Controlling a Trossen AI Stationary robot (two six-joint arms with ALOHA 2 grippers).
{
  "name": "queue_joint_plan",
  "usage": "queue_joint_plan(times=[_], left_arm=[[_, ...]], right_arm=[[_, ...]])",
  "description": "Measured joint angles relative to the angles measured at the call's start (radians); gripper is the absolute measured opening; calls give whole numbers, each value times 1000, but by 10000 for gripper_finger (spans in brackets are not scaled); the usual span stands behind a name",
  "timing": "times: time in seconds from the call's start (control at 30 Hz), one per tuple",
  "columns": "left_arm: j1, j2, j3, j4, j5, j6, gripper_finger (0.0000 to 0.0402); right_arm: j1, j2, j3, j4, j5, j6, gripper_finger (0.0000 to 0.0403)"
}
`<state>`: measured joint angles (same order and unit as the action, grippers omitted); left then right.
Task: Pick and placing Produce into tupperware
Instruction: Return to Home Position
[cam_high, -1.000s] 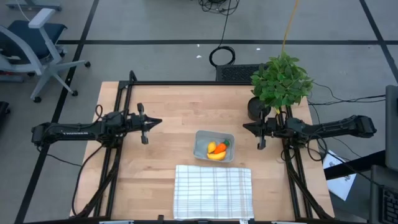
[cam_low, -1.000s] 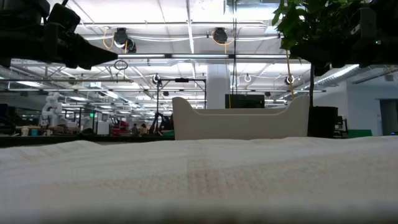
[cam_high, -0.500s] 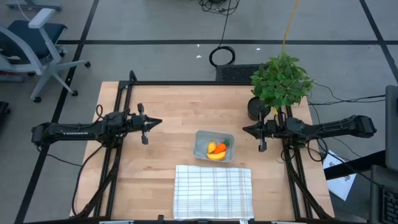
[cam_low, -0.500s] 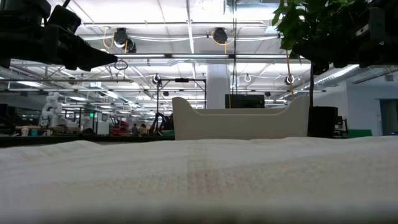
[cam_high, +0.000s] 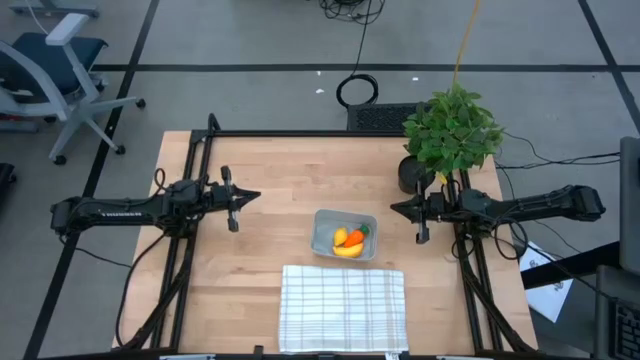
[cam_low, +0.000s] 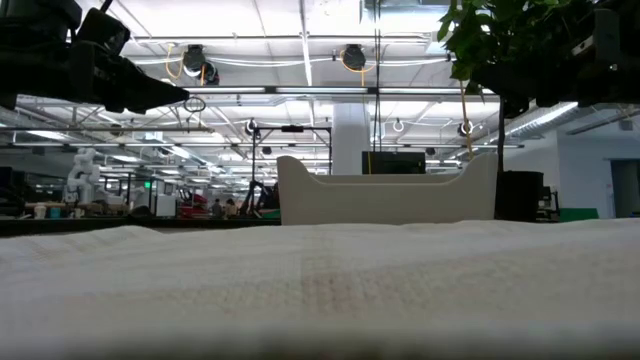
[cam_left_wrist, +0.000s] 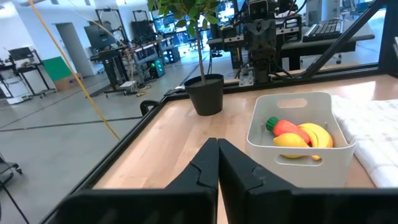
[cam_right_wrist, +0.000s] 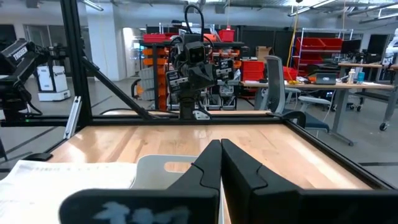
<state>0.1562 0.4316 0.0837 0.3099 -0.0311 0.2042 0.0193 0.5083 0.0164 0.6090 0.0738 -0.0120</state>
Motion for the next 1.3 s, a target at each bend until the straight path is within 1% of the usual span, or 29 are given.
queue_joint_plan(times=[0.1,0.4,0.63,0.8,1.0,1.1,1.3], left_arm=[[0,0,0,0,0,-1,3],[0,0,0,0,-1,0,28],[0,0,0,0,-1,0,14],[0,0,0,0,-2,0,2],[0,0,0,0,-2,0,18],[0,0,0,0,-2,0,26],[0,0,0,0,-2,1,21]], right_arm=[[0,0,0,0,0,0,0],[0,0,0,0,0,0,0],[0,0,0,-1,0,26,0],[0,0,0,-36,0,27,0],[0,0,0,-31,0,31,0],[0,0,0,-31,0,60,0],[0,0,0,-31,0,83,0]])
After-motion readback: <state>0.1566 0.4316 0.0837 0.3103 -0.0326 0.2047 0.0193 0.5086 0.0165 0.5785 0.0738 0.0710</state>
